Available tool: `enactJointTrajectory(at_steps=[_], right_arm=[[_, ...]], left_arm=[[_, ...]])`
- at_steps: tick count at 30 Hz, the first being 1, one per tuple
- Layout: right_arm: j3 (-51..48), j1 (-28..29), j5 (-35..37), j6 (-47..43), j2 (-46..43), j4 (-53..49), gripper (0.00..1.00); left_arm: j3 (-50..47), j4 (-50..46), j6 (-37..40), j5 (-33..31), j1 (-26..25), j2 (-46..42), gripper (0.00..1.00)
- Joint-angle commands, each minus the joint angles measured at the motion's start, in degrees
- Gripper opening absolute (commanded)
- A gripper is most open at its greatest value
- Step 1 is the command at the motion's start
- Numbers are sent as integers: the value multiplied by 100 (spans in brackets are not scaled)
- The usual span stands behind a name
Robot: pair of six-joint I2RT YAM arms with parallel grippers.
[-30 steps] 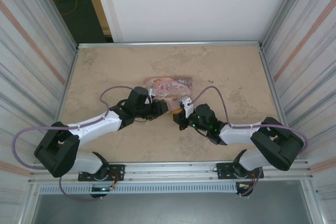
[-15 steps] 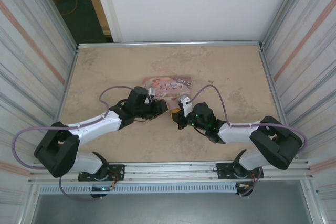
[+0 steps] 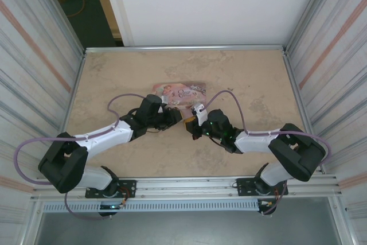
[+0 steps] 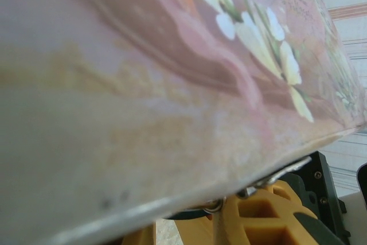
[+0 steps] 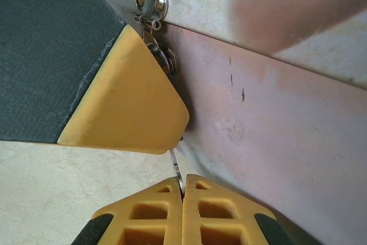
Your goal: Unlock the padlock with the key
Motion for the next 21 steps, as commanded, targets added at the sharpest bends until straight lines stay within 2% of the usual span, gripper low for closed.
enactJointTrajectory(at_steps=[1,9,15,21], right_arm=[[726,162,-754,150,-30,1524,0],[623,-83,-1199,190,131,1872,0],[643,-268,-1349,-179,104,1714,0],[799,-358,-1718,10,54,1696,0]], left_arm=[[178,412,-17,986,-308,49,0],[148,391,-42,1037,-307,-25,0],[146,291,-28,1046,-307,-122,0],[144,214,1,1020,-308,-126,0]])
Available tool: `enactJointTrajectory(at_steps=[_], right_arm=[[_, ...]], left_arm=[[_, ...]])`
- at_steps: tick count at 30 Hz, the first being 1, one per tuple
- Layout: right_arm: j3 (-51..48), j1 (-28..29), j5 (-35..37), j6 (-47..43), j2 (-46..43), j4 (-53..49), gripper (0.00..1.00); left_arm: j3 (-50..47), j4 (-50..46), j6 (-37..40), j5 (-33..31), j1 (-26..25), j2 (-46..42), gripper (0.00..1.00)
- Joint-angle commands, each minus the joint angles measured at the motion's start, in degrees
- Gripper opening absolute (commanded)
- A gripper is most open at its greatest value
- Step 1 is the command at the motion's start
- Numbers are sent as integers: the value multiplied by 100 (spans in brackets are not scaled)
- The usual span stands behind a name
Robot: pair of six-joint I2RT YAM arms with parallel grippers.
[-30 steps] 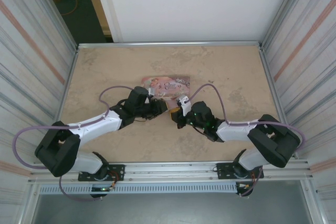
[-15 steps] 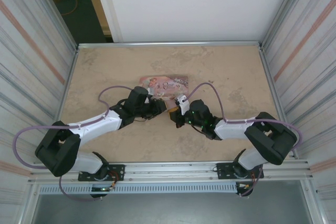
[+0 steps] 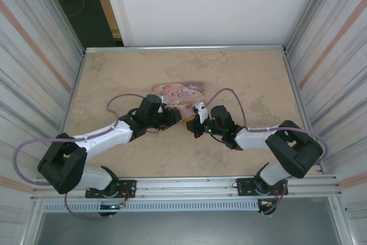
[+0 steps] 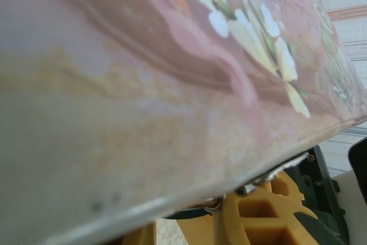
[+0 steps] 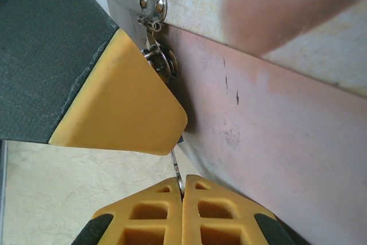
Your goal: Unlock the padlock with the key
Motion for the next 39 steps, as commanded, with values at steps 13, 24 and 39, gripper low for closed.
enactJointTrajectory(at_steps=[13,24,39], right_arm=[[930,236,-528,59,143,1601,0],[1052,107,-563,-9,121,1593,0],[596,126,-121,108,339,1304,0]], left_arm=[[158,395,-53,1106,-360,-8,0],[172,247,9,1073,-381,-26,0],[-35,710,-61,1032,-327,453,0]])
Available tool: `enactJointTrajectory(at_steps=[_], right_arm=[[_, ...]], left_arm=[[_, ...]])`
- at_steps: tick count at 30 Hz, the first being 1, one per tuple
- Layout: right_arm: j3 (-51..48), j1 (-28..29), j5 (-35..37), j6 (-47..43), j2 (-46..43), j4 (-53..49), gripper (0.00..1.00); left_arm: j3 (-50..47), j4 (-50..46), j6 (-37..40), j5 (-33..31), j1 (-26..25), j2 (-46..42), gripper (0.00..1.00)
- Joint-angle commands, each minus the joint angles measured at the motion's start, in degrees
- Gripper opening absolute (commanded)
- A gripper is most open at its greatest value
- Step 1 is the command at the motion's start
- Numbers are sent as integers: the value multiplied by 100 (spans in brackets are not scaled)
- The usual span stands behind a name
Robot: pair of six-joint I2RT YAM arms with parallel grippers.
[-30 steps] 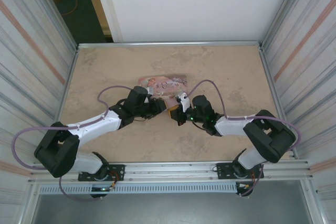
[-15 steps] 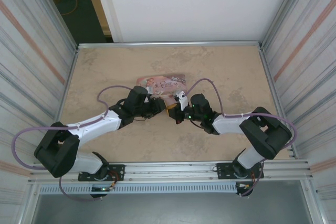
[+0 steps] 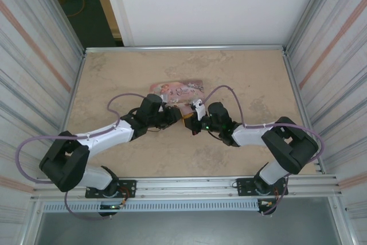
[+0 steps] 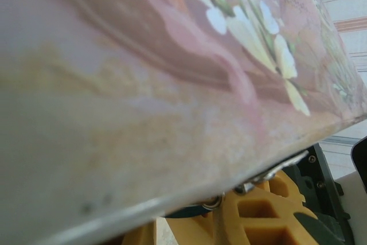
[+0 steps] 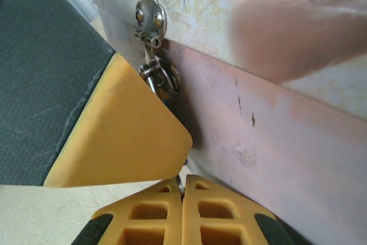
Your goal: Unlock the padlock with the key
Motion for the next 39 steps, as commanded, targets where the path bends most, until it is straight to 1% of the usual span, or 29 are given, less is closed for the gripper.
enactJointTrajectory(at_steps=[1,6,10,11,15,19,21,24,31,39], right_arm=[[193,164,-137,120,74,1465,0],[-82,194,92,241,368,1712,0],[-237,195,172,323,501,1728,0],[-265,193,198,336,518,1732,0],[-400,191,329,379,575,1744,0],[-495,192,385,475,704,1809,0],[-542,195,411,537,769,1880,0],[-646,191,480,608,859,1991,0],[-740,192,536,702,1005,2094,0],[-705,214,536,763,1080,2093,0]], left_arm=[[-72,510,5,1198,-332,323,0],[-153,781,-65,1239,-317,685,0],[-156,757,-23,1221,-317,842,1],[-162,756,-22,1205,-317,851,3],[-179,731,-5,1144,-308,878,18],[-198,726,-4,1106,-274,878,30],[-206,713,-4,1102,-264,862,34],[-231,645,17,1048,-255,796,39],[-320,422,71,941,-185,509,44],[-535,13,167,794,-30,-57,51]])
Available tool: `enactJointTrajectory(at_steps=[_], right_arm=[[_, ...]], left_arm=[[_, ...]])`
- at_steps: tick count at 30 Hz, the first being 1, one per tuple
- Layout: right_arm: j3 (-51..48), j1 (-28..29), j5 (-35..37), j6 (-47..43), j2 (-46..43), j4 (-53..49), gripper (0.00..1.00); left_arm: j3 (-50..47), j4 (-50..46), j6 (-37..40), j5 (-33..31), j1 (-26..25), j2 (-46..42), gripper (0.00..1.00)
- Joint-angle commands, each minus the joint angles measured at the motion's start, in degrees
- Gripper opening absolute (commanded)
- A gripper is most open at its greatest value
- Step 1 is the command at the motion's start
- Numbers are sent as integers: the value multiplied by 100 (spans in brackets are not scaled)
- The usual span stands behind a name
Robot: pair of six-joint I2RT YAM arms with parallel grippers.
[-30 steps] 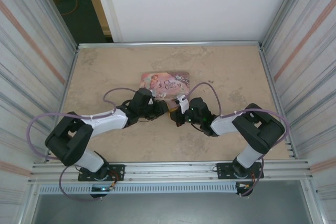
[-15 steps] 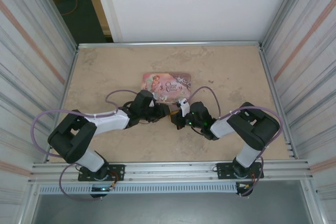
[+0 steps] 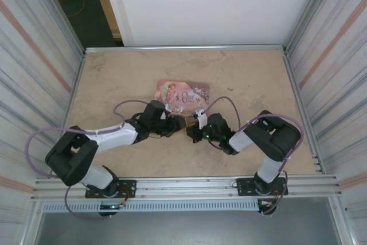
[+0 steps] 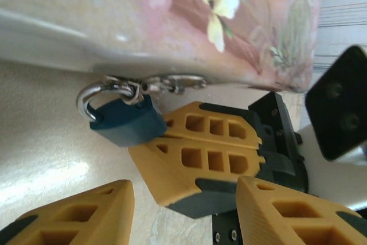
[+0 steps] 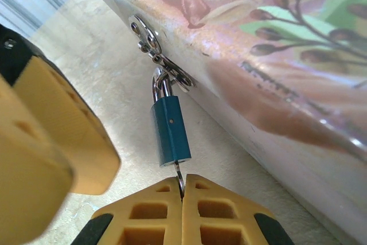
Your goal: Unlock the padlock with the key
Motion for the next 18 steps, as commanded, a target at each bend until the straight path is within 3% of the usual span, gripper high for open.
enactJointTrajectory(at_steps=[1,10,18], right_arm=[[60,49,113,131,42,531,0],[65,119,138,364,-159,330,0],[312,231,197,648,-604,-568,0]], left_arm=[[-159,-265,107,88,80,-373,51],[-677,-287,202,-318,333,-1409,55],[-1543,527,-89,-997,345,-2556,61]])
